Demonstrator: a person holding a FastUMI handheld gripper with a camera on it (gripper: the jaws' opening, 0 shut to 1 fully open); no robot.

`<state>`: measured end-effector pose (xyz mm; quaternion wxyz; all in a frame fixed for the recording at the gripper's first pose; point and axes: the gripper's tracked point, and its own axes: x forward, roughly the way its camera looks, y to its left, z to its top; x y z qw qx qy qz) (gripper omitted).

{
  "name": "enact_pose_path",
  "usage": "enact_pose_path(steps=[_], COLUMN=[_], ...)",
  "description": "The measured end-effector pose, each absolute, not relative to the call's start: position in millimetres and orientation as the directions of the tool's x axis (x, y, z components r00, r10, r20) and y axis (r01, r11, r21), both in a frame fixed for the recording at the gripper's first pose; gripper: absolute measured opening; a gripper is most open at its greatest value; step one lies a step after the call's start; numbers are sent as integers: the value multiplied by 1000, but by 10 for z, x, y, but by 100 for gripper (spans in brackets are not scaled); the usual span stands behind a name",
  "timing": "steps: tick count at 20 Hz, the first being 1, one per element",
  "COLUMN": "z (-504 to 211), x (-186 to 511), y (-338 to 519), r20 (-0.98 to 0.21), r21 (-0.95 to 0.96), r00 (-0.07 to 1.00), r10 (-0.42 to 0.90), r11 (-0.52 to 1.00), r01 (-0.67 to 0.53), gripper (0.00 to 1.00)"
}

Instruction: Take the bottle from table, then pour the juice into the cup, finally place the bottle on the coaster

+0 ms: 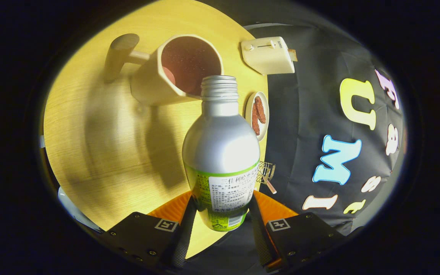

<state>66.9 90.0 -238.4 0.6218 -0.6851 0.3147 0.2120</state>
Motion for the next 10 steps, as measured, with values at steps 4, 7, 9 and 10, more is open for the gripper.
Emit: enact_pose_path(steps=[4, 7, 9, 10], z=[-2339, -2274, -2278, -2281], x=[680, 699, 726, 726], y=[921, 959, 943, 938], r20=[-682, -677, -678, -680], r21=[-709, -707, -697, -690], r00=[706, 709, 703, 699], r10=[-189, -196, -213, -222], r11=[-65, -94, -119, -128], r01=[-702, -701, -708, -712], gripper=[71, 71, 71, 71])
